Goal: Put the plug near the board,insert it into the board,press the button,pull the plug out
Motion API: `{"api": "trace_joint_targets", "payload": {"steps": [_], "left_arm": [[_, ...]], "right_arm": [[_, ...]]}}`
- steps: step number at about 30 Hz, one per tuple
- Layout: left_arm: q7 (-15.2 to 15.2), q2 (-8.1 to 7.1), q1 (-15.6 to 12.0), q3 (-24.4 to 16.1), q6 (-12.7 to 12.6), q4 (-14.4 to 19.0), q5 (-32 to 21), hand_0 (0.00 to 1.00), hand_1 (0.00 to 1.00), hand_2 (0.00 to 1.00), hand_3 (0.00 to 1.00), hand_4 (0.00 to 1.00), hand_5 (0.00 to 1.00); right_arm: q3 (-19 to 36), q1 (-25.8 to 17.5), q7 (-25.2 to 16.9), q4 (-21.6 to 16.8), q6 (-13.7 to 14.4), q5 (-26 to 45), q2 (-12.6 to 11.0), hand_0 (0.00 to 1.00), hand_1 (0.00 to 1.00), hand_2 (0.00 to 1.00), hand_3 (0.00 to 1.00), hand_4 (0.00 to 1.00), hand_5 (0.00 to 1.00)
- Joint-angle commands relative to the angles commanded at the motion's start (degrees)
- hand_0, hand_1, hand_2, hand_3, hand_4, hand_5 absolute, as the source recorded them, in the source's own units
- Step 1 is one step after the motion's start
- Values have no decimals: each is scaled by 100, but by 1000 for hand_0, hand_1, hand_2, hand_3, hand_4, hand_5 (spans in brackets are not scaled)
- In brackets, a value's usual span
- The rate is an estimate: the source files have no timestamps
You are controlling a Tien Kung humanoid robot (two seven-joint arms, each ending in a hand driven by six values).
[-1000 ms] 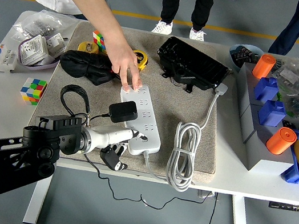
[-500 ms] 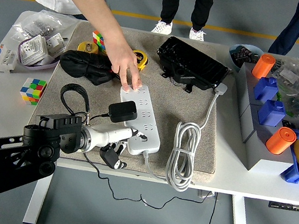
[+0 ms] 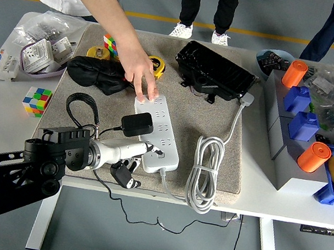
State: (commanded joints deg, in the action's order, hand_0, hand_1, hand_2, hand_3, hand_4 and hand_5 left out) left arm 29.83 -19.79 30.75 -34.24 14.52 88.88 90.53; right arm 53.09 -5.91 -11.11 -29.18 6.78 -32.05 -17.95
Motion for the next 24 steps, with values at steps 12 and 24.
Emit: {"api": "trace_joint_targets", "payload": {"steps": [12, 24], "left_arm": [[-2143, -28, -395, -577, -1754, -171, -947, 233, 429, 488, 729, 891, 504], [-3661, 253, -670, -846, -2945, -827, -2196, 733, 755, 756, 745, 923, 657]], "right_arm": [[-14, 2, 3, 15, -2, -2, 28, 621, 617, 577, 540, 626, 124], [3, 17, 1, 22, 4, 3, 61, 621, 617, 576, 540, 624, 122]]}}
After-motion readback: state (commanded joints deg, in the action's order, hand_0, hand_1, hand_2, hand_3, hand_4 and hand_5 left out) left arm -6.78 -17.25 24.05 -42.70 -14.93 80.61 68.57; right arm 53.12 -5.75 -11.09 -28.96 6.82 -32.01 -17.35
